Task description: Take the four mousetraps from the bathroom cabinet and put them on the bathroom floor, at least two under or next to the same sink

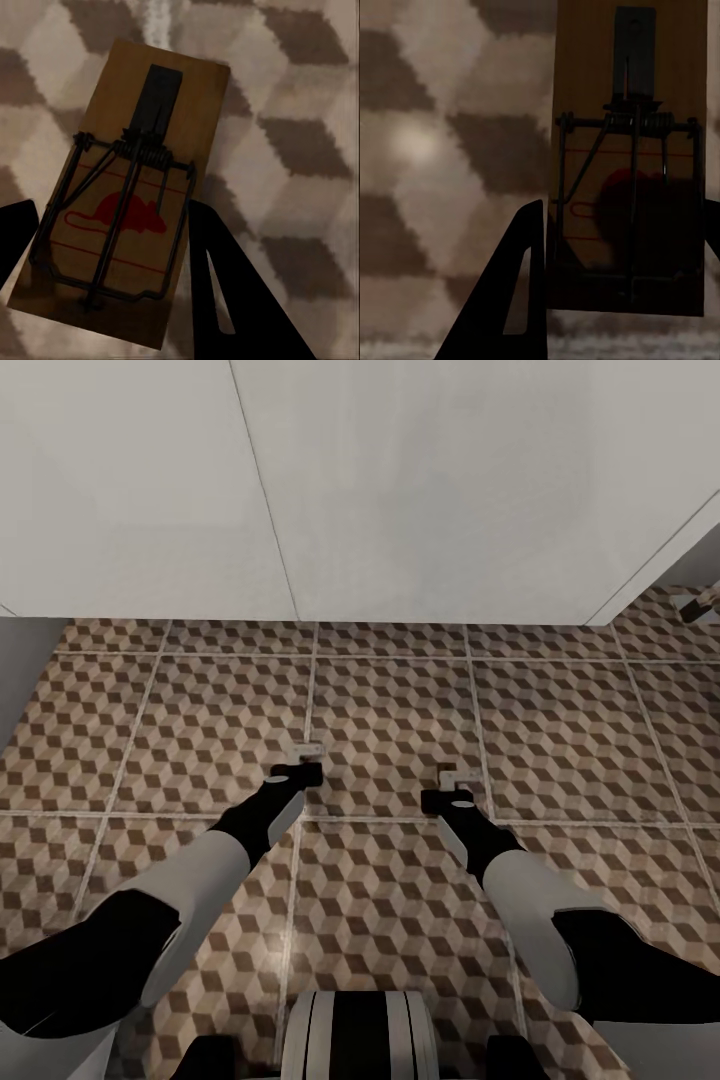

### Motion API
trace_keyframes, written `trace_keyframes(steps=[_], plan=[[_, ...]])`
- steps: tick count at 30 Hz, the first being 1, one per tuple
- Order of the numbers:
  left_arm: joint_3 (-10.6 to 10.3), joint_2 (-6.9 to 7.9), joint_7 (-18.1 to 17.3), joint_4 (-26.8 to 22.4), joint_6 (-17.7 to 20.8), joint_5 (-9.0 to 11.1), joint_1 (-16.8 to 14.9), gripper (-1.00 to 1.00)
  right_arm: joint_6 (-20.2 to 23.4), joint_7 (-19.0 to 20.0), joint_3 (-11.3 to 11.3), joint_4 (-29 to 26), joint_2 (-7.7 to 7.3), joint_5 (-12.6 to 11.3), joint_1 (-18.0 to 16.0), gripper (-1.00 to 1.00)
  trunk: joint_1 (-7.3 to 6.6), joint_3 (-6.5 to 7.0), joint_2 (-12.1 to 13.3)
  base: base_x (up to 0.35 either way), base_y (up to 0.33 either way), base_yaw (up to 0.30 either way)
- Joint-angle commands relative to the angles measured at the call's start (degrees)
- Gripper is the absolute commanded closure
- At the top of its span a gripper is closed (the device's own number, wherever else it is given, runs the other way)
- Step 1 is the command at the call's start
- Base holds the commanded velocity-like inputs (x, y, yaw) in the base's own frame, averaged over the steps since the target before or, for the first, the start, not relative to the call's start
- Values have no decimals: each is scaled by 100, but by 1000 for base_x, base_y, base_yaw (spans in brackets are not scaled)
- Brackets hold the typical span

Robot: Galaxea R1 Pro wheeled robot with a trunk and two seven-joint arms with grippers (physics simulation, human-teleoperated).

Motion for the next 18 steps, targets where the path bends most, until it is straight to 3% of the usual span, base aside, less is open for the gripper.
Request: trace_keyframes(steps=[1, 10, 18], plan=[[-65, -18, 51, -7, 48, 51, -2, 100, 41, -19, -1, -11, 3, 24, 0, 100, -1, -3, -1, 0, 0, 0], [-91, -48, 65, 13, 159, 89, -2, 100, 38, -19, -2, -11, -4, 24, 0, 100, -1, -3, -1, 0, 0, 0], [-97, -59, 66, -4, 169, 72, -2, 100, 45, -19, -2, -11, -4, 24, -34, 100, 17, -158, -11, 0, 0, 0]])
